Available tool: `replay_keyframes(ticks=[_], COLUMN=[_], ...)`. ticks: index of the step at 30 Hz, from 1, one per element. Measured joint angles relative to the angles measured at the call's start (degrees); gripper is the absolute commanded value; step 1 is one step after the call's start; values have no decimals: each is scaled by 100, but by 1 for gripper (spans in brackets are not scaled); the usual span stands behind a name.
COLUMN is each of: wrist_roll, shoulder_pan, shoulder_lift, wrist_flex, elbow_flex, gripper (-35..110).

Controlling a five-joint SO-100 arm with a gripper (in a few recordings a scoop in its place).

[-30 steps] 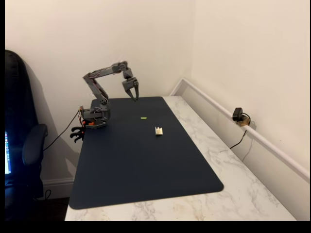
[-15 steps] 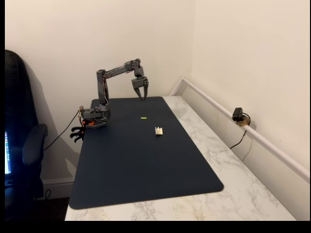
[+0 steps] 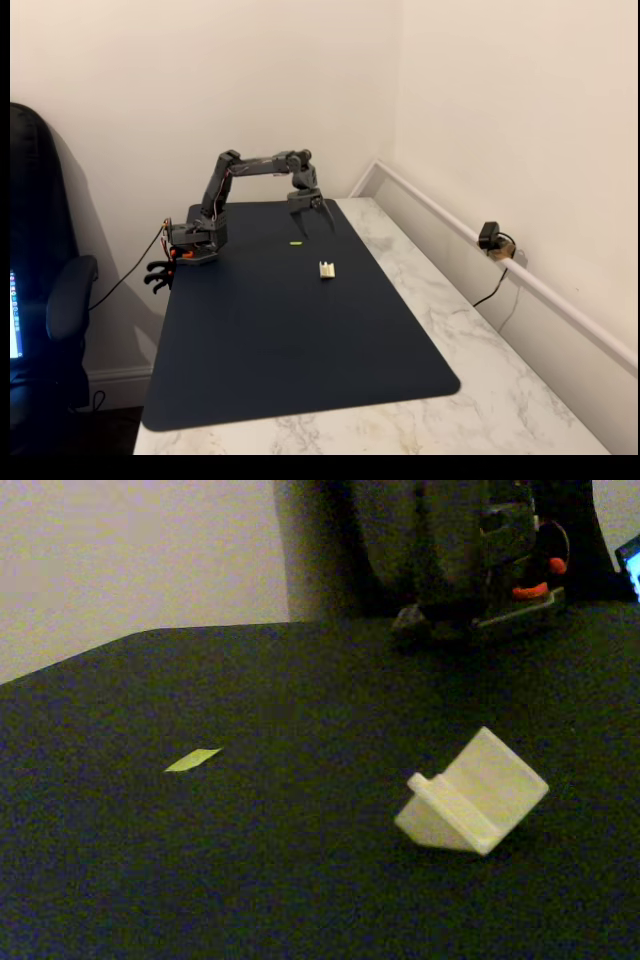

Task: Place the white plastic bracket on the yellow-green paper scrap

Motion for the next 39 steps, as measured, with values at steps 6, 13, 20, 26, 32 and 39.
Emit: replay_keyframes(ticks=[6,13,20,26,32,39], wrist_roll=[237,343,483,483,606,729], shoulder_pan=[18,79,70,70,9,-53], shoulder_lift=[-809,-2461,-3015,-3164,-3322,-3586], wrist_flex=[-44,765,1011,1011,1011,1011], elbow_flex=[-369,-2180,-3410,-3577,-3612,-3647], gripper=[40,41,41,41,41,41])
